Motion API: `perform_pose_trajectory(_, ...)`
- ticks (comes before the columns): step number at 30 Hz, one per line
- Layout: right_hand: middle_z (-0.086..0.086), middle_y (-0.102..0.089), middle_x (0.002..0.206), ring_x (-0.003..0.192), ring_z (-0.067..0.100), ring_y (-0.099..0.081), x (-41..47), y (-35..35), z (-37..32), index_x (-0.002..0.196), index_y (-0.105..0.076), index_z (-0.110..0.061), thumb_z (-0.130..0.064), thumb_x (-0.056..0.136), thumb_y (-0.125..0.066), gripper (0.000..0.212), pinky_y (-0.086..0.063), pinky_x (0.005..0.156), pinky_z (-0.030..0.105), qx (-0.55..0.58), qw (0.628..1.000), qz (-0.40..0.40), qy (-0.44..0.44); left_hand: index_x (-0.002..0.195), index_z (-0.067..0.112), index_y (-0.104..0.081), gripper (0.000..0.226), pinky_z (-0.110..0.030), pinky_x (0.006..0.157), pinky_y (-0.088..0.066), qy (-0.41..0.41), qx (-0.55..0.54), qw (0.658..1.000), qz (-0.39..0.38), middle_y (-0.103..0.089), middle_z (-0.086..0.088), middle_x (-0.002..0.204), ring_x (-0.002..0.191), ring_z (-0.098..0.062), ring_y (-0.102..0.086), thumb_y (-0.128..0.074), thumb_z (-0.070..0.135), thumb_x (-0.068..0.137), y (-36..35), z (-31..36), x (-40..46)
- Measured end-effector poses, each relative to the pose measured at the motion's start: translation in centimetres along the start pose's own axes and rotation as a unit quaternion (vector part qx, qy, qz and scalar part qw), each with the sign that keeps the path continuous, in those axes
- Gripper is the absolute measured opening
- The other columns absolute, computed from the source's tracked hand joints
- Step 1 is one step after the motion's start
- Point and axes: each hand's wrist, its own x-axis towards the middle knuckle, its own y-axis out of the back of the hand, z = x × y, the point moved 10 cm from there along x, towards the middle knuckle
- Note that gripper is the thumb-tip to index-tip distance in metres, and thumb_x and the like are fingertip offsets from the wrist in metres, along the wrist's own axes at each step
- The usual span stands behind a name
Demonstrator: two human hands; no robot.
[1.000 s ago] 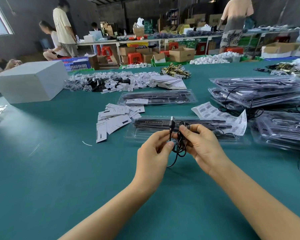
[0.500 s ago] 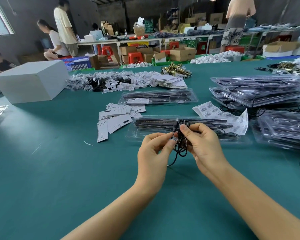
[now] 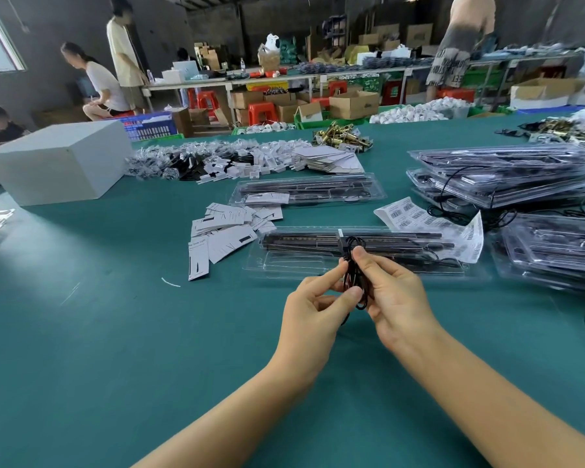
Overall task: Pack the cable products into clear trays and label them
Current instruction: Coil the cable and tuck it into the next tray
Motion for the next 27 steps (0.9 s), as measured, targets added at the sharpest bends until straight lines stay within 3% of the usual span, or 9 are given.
perform_pose_trajectory(2,0.005,-0.068,0.063,0.055,0.023,-0.065,-0.1,0.3,0.4,0.073,-0.07,-0.009,-0.021,0.08,-0.072,0.014,-0.051,0.051,0.025,-0.015,1.0,0.013,-0.002,0.112,0.034,-0.067,0.037,-0.013,0.075,-0.047,-0.018,0.024,0.999,0.012,-0.061,-0.005,0.098,0.072,-0.007,-0.065,-0.068,0.007,0.086,0.1,0.1,-0.2)
perform_pose_trajectory(4,0.003,-0.069,0.065,0.063,0.022,-0.062,-0.2,0.5,0.8,0.07,-0.072,-0.012,-0.023,0.083,-0.07,0.017,-0.05,0.063,0.031,-0.033,0.999,0.023,-0.007,0.101,0.047,-0.066,0.045,-0.02,0.083,-0.05,-0.038,0.053,0.998,0.023,-0.06,0.008,0.089,0.079,-0.014,-0.066,-0.069,0.005,0.085,0.0,0.1,-0.3)
perform_pose_trajectory(6,0.002,-0.071,0.072,0.066,0.019,-0.063,-0.3,0.1,1.1,0.073,-0.072,-0.012,-0.025,0.091,-0.062,0.024,-0.053,0.065,0.031,-0.049,0.999,0.011,-0.012,0.098,0.052,-0.064,0.05,-0.021,0.084,-0.052,-0.055,0.083,0.995,0.028,-0.056,0.017,0.08,0.078,-0.013,-0.063,-0.069,0.004,0.085,-0.1,0.2,-0.4)
perform_pose_trajectory(10,0.006,-0.073,0.08,0.068,0.015,-0.067,-0.8,-1.4,1.1,0.079,-0.069,-0.009,-0.026,0.099,-0.049,0.033,-0.053,0.057,0.024,-0.077,0.996,-0.048,-0.008,0.108,0.048,-0.059,0.046,-0.013,0.075,-0.046,-0.092,0.151,0.983,0.043,-0.053,0.009,0.083,0.07,-0.003,-0.055,-0.064,0.007,0.089,0.5,0.8,-0.2)
perform_pose_trajectory(15,0.009,-0.074,0.094,0.073,0.016,-0.068,-0.7,-2.3,0.8,0.087,-0.066,-0.005,-0.014,0.094,-0.055,0.016,-0.054,0.058,0.022,-0.055,0.991,-0.115,-0.038,0.108,0.046,-0.061,0.042,-0.013,0.071,-0.043,-0.127,0.201,0.971,0.035,-0.048,0.003,0.087,0.073,-0.006,-0.05,-0.058,0.007,0.093,0.6,1.8,0.2)
perform_pose_trajectory(17,0.009,-0.074,0.096,0.073,0.018,-0.067,-0.4,-2.4,0.5,0.089,-0.066,-0.006,-0.016,0.089,-0.059,0.012,-0.055,0.06,0.022,-0.057,0.989,-0.129,-0.044,0.112,0.043,-0.062,0.04,-0.012,0.074,-0.043,-0.129,0.201,0.97,0.033,-0.046,0.003,0.089,0.077,-0.005,-0.05,-0.058,0.008,0.093,0.8,1.8,0.4)
perform_pose_trajectory(20,0.01,-0.074,0.099,0.081,0.021,-0.066,0.0,-2.2,0.3,0.097,-0.066,-0.005,-0.021,0.075,-0.064,0.028,-0.055,0.069,0.025,-0.06,0.986,-0.146,-0.058,0.111,0.051,-0.057,0.046,-0.008,0.073,-0.037,-0.137,0.222,0.965,0.027,-0.041,0.005,0.088,0.078,-0.002,-0.045,-0.058,0.008,0.093,0.8,2.0,0.7)
perform_pose_trajectory(25,0.016,-0.071,0.104,0.095,0.029,-0.067,0.4,-2.1,-0.2,0.104,-0.064,0.0,-0.015,0.088,-0.057,0.023,-0.056,0.082,0.034,-0.04,0.985,-0.154,-0.059,0.117,0.048,-0.05,0.047,-0.009,0.086,-0.033,-0.136,0.21,0.968,0.0,-0.034,0.003,0.088,0.091,-0.015,-0.042,-0.054,0.007,0.096,0.6,2.0,1.2)
perform_pose_trajectory(27,0.016,-0.072,0.103,0.094,0.027,-0.068,0.3,-2.4,-0.6,0.104,-0.063,-0.001,-0.016,0.088,-0.057,0.022,-0.057,0.08,0.031,-0.052,0.984,-0.162,-0.044,0.123,0.044,-0.05,0.044,-0.008,0.088,-0.029,-0.158,0.245,0.956,0.002,-0.033,0.005,0.087,0.092,-0.017,-0.039,-0.053,0.008,0.097,0.5,2.2,1.2)
